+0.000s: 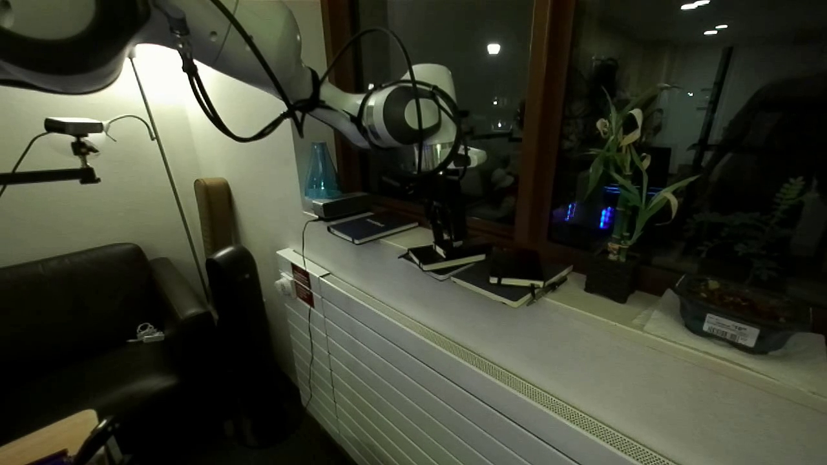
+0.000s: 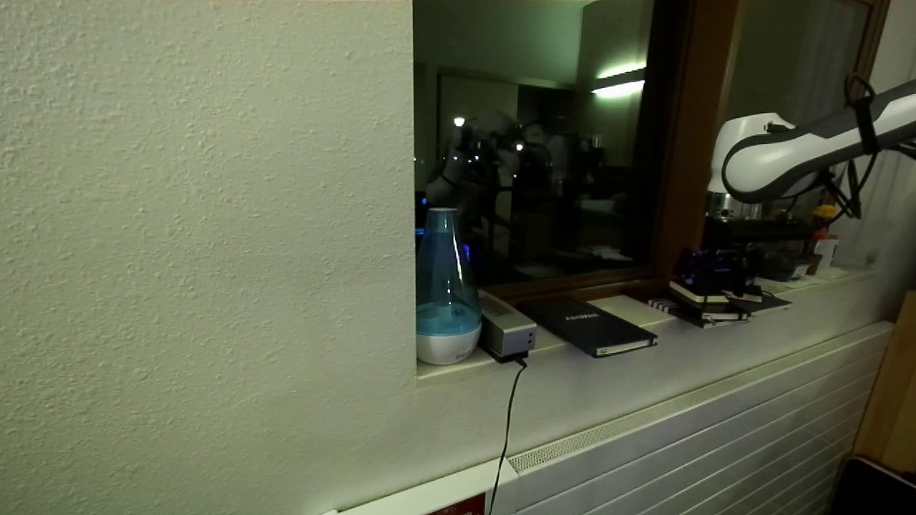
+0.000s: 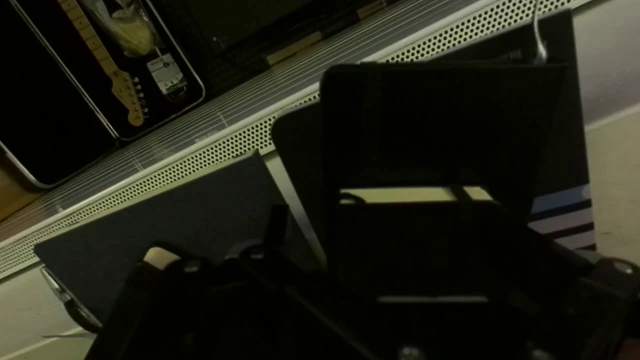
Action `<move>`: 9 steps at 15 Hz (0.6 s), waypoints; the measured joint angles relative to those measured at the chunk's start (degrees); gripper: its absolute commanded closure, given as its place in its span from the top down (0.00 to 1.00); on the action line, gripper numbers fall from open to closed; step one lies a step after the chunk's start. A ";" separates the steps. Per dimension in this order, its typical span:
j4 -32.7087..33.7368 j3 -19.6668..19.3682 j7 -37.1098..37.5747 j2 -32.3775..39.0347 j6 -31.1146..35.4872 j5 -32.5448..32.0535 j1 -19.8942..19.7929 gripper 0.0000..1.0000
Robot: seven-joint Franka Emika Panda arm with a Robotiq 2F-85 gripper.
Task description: Move the book at the top to the left
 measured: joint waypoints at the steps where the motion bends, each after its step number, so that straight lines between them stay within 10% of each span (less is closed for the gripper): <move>1: -0.21 0.12 0.00 0.00 0.63 0.00 0.01 1.00; 9: -0.58 1.71 0.00 -0.87 4.20 0.06 0.29 1.00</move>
